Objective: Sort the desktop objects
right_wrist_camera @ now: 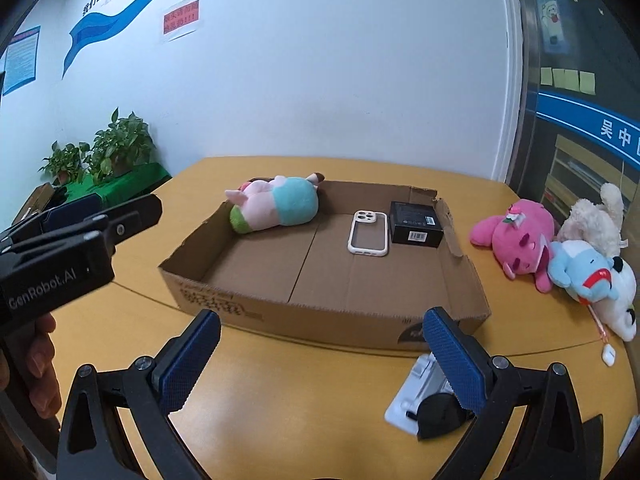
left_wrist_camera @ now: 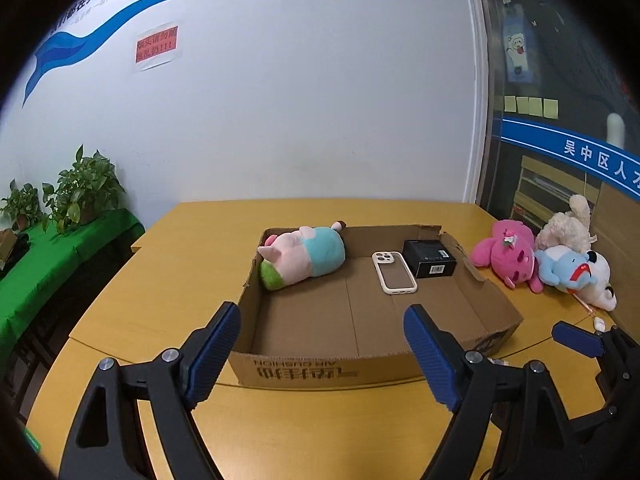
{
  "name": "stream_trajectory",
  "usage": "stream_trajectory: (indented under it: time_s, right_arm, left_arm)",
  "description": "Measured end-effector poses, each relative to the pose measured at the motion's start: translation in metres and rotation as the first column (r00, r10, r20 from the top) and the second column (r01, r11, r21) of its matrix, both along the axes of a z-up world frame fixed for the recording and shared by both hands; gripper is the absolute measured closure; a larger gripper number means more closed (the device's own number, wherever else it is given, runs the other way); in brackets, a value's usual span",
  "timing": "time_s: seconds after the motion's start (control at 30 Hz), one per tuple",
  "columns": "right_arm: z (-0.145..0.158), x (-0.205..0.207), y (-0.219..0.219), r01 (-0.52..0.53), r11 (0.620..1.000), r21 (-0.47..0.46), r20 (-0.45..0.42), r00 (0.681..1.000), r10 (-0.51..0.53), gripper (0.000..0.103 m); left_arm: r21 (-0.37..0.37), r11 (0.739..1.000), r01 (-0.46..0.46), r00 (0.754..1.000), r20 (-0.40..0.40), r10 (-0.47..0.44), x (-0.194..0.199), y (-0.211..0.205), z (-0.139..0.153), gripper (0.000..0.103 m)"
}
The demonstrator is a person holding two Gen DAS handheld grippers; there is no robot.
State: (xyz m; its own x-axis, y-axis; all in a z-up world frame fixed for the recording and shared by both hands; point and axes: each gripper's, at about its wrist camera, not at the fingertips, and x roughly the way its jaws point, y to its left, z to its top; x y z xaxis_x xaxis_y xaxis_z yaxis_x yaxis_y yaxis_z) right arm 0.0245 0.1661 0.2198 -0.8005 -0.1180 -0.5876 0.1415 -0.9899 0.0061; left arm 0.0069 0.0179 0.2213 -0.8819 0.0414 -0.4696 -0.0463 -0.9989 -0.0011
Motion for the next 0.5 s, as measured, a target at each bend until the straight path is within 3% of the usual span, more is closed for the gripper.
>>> stream_trajectory:
  time_s: [0.5]
  right_arm:
    - [0.004, 0.029, 0.005, -0.004, 1.000, -0.019, -0.011, 1.000, 0.003, 0.000]
  left_arm:
    - [-0.013, 1.000, -0.022, 0.999, 0.047, 0.023, 0.017, 0.006, -0.011, 0.019]
